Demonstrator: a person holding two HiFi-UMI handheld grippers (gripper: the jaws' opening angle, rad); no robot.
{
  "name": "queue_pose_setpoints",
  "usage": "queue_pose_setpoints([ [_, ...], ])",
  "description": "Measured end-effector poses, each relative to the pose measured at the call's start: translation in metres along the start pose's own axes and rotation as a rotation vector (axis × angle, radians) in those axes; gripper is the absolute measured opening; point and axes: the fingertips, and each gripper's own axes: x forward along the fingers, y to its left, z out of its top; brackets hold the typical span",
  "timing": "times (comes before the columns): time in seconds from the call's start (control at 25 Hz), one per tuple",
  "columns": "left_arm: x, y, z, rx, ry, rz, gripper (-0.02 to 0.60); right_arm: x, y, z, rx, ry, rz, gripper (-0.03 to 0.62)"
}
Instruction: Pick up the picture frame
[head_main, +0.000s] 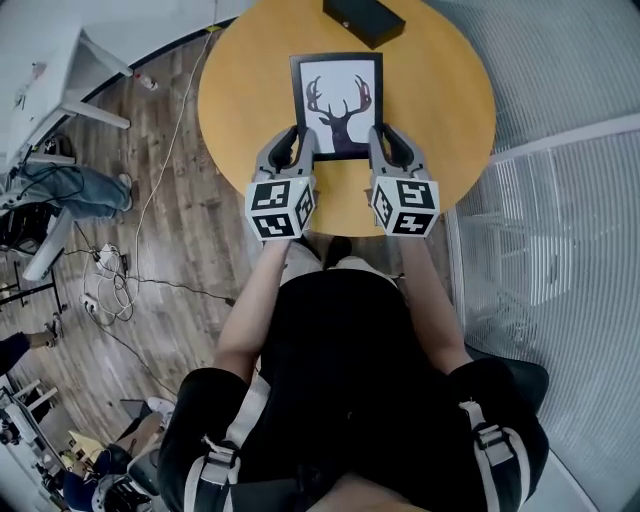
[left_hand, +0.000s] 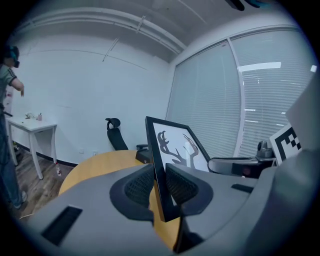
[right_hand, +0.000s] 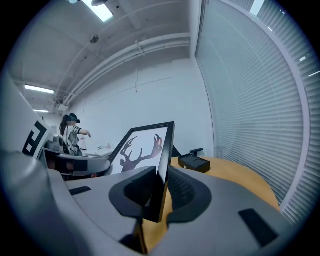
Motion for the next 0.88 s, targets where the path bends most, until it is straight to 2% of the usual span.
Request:
queue_pose_setpoints([
  [0.4,-0.020,-0.018,0.083,0.077,-0.176,-0.020,0.084,-0.021,0.006,0.084,-0.074,-0.176,0.013,0.087],
  [0.72,-0.049,-0.038,0.134,0.146,-0.291,-0.029,0.084,-0.049,0.014,0.134,-0.090,-0.284,0.019,0.087],
  [0.88,-0.063,-0.047,0.145,0.173,-0.334,-0.032,0.084,-0.065,0.018,0.145,-0.098,-0.328,0.025,0.087],
])
